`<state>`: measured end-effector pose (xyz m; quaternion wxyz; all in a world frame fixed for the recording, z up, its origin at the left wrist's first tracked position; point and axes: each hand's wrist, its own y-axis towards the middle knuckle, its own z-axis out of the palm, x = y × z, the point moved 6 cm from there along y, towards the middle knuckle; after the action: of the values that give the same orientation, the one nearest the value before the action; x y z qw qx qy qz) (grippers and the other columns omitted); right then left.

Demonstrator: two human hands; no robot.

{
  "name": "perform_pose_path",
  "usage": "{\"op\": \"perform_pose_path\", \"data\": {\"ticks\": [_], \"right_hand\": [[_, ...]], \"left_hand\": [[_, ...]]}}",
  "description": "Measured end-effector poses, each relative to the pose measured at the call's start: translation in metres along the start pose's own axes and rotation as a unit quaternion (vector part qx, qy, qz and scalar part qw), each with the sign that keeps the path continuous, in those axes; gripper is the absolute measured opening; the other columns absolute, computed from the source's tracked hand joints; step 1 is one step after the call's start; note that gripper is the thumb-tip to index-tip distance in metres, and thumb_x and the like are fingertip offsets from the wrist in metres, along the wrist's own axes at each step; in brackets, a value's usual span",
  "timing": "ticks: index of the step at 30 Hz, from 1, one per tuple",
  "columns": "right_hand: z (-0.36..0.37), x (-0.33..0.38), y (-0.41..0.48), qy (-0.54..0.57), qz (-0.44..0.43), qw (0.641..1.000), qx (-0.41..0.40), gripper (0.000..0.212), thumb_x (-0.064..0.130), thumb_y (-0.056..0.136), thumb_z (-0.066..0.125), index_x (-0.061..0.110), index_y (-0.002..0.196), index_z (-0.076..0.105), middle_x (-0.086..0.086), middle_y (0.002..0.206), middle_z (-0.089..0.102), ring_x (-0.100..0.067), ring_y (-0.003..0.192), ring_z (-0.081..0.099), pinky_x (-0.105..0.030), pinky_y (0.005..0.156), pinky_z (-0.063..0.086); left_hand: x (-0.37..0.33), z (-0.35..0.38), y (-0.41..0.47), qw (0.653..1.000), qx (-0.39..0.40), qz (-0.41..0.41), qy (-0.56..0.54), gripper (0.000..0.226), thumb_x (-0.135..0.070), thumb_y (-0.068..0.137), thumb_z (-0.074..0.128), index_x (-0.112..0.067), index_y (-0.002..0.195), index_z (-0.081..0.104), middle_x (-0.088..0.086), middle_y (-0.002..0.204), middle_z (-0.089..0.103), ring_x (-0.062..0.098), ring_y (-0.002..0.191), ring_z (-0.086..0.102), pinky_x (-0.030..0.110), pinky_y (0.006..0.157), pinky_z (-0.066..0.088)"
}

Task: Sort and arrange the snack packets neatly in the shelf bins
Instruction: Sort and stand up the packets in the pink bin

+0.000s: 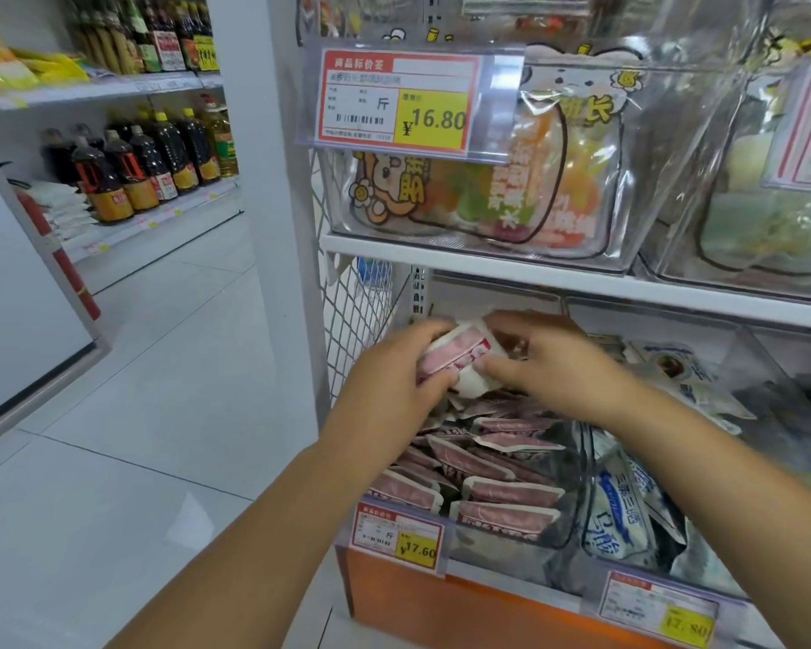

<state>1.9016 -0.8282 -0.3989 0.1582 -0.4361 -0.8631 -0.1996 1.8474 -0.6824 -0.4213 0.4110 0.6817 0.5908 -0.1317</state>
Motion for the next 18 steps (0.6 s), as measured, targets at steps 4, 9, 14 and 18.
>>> {"op": "perform_pose_path", "data": {"ticks": [4,9,14,18], "right_hand": [[-0.018,-0.017,0.002,0.08,0.11,0.99,-0.039,0.03,0.037,0.083,0.071,0.033,0.11,0.058,0.013,0.098,0.064,-0.004,0.078,0.061,-0.017,0.057,0.045],[0.005,0.0,0.0,0.023,0.019,0.999,0.037,0.027,0.027,0.08,0.074,0.03,0.095,0.052,0.013,0.084,0.059,0.0,0.068,0.053,-0.011,0.054,0.038],[0.0,0.009,0.009,-0.012,-0.006,1.0,-0.005,0.025,0.027,0.084,0.07,0.024,0.099,0.05,0.012,0.082,0.057,-0.005,0.07,0.054,-0.02,0.057,0.042],[0.039,0.02,0.019,-0.072,-0.047,0.994,0.072,0.03,0.019,0.085,0.068,0.031,0.087,0.041,0.007,0.082,0.055,-0.018,0.081,0.057,-0.029,0.061,0.038]], "left_hand": [[0.007,-0.018,-0.009,0.999,-0.011,-0.004,0.036,0.05,-0.024,0.089,0.066,-0.032,0.134,0.047,-0.016,0.122,0.055,-0.003,0.104,0.053,0.021,0.092,0.046],[0.006,-0.017,-0.042,0.978,0.126,0.078,0.147,0.032,-0.032,0.092,0.06,-0.032,0.124,0.062,-0.013,0.119,0.061,0.005,0.103,0.057,0.021,0.089,0.046],[0.01,-0.012,-0.054,0.953,0.194,0.107,0.209,0.03,-0.04,0.094,0.054,-0.031,0.121,0.065,-0.01,0.114,0.065,0.01,0.104,0.057,0.034,0.088,0.051],[0.012,-0.009,-0.053,0.95,0.195,0.102,0.221,0.03,-0.038,0.093,0.056,-0.032,0.122,0.062,-0.011,0.115,0.063,0.01,0.106,0.054,0.035,0.087,0.05]]}}
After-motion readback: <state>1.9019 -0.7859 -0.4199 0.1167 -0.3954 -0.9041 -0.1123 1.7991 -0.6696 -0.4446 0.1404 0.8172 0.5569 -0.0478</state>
